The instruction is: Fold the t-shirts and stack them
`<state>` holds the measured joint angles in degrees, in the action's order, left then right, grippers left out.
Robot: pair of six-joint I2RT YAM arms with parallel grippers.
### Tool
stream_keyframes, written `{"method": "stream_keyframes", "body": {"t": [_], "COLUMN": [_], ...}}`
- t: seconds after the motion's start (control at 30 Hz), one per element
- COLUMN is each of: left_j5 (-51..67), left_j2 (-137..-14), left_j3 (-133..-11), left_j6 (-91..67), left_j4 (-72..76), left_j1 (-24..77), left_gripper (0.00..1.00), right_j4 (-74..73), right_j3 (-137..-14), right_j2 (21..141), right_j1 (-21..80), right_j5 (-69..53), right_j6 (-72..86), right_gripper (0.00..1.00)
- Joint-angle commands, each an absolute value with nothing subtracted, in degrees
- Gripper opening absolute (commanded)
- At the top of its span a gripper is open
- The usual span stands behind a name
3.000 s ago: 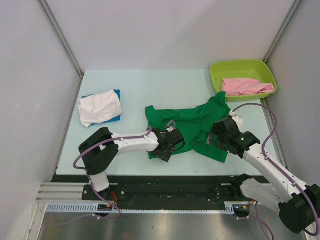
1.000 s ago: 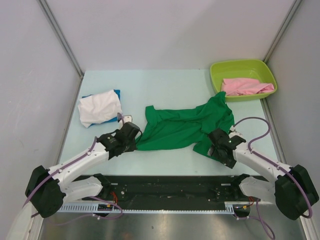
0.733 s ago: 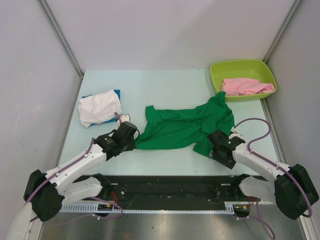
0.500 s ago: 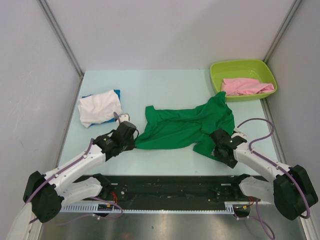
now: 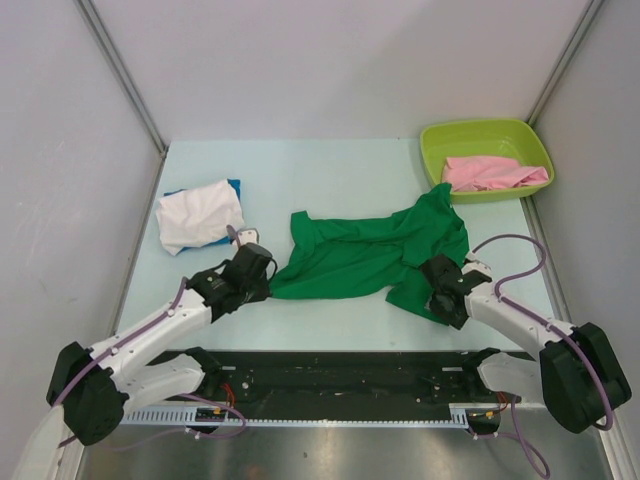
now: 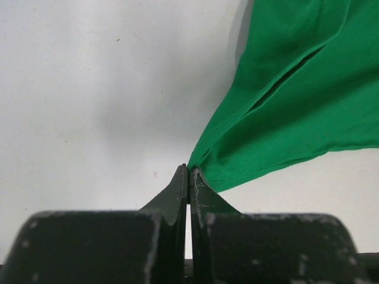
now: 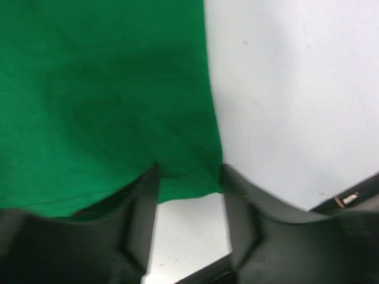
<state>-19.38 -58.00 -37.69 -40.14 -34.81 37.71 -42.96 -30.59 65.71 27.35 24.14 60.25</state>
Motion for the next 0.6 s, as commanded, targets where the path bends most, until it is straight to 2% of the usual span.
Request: {"method": "stream_keyframes", "body": {"t": [0.0,0.07,0.1,0.2,0.33,0.4,0.57], "left_j5": [-21.7,-22.2,-22.3,-22.5,-21.3,-21.0,-22.1], "left_j2": [-55.9,-55.2,-54.9,-54.5,-52.7,-50.3,-45.5], "left_j3": [-37.0,-36.8,-36.7,-36.7,-38.2,-40.1,-53.1], "left_j6": [-41.5,-41.7,-41.7,-42.0,-42.2,-42.0,-39.6], "left_j4": [-35.1,-35.4,-35.4,-35.8,-36.9,-38.3,-43.8], "left_j1": [36.9,36.8,36.8,36.5,35.5,35.4,35.4], "left_gripper": [0.0,0.0,0.01,0.0,0.0,0.0,0.0], "right_j4": [-39.0,-38.7,-38.5,-37.7,-38.0,-39.0,-41.7], "right_j3": [-28.8,-28.7,-28.5,-28.3,-28.8,-30.5,-45.8], "right_j2": [67.9,68.4,68.5,68.2,65.1,59.5,46.9], "right_j1": [26.8,26.8,26.8,26.7,26.8,27.2,29.3], "right_j5": [24.7,24.7,24.6,23.8,23.1,23.6,25.3], "right_j6": [59.6,59.2,59.2,58.8,58.2,56.4,44.1], "right_gripper": [0.42,0.31,0.19,0.0,0.0,0.0,0.0]}}
